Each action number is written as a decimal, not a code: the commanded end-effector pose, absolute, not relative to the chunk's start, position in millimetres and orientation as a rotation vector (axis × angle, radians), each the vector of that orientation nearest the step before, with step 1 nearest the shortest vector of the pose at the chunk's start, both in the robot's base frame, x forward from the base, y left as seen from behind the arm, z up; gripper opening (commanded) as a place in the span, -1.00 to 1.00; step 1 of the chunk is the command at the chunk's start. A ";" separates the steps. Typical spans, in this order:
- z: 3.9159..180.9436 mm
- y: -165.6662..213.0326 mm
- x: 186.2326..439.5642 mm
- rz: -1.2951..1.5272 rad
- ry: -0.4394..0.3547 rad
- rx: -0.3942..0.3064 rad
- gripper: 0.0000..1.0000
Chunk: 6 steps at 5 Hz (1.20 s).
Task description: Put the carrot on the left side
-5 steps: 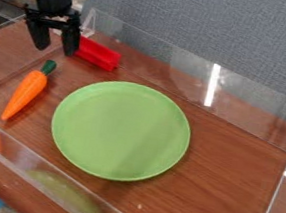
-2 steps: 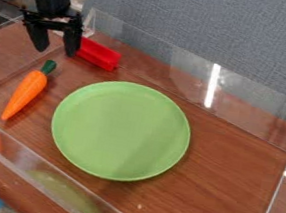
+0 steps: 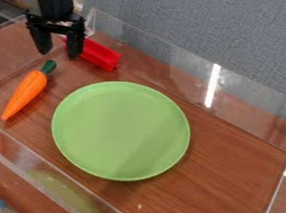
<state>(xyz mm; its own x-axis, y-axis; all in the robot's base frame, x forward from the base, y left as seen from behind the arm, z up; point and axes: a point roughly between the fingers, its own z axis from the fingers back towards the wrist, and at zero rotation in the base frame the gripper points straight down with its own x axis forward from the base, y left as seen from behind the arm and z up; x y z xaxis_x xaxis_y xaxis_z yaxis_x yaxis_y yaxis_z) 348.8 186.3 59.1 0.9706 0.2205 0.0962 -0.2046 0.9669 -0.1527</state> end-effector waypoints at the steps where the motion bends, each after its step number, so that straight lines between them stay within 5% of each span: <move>1: 87.4 190.4 360.2 0.152 -0.184 -0.107 -1.00; 2: 85.7 190.5 362.6 0.120 -0.179 -0.110 1.00; 5: 101.3 193.6 357.2 0.210 -0.167 -0.107 1.00; 6: 90.5 194.1 361.1 0.216 -0.158 -0.110 1.00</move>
